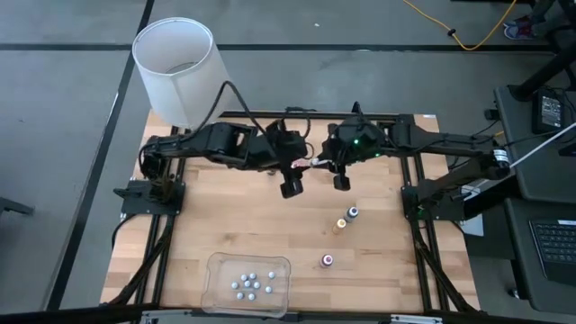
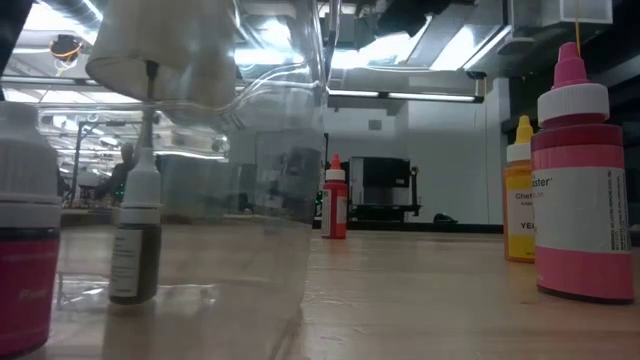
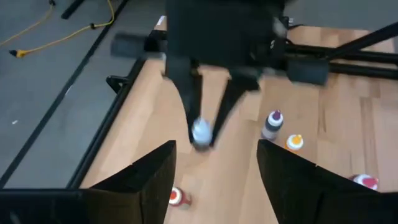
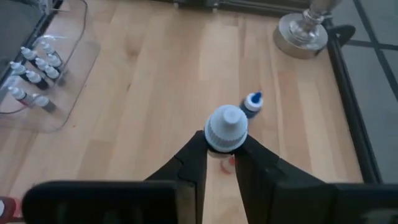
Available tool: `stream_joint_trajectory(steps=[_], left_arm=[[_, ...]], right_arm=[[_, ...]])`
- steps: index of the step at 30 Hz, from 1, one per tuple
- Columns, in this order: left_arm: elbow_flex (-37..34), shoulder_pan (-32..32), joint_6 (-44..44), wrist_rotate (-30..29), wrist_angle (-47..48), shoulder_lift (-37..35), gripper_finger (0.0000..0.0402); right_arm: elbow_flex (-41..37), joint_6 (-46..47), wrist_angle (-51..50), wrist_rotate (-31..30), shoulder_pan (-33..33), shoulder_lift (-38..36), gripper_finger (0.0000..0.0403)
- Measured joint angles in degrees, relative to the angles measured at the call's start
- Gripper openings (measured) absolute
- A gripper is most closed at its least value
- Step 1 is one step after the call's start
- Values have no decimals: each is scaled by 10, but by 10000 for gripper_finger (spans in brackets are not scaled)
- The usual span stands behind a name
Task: Pick & Place food coloring
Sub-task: Put the small green food coloring bottle into the bin
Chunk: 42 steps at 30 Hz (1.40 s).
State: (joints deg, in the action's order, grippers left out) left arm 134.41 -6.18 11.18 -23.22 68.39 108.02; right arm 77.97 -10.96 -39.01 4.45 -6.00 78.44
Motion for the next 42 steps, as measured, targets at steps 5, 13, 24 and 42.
stream_joint_trajectory(steps=[5, 13, 24, 42], left_arm=[[-1, 3, 0, 24, -7, 34, 208], [-1, 1, 3, 24, -10, 72, 189], [-1, -1, 10, 13, -6, 74, 139], [0, -1, 11, 13, 27, 74, 79]], right_arm=[[11, 2, 4, -3, 23, 17, 77], [14, 3, -2, -4, 33, 20, 75], [14, 15, -1, -3, 34, 20, 76], [14, 13, 1, -3, 34, 20, 79]])
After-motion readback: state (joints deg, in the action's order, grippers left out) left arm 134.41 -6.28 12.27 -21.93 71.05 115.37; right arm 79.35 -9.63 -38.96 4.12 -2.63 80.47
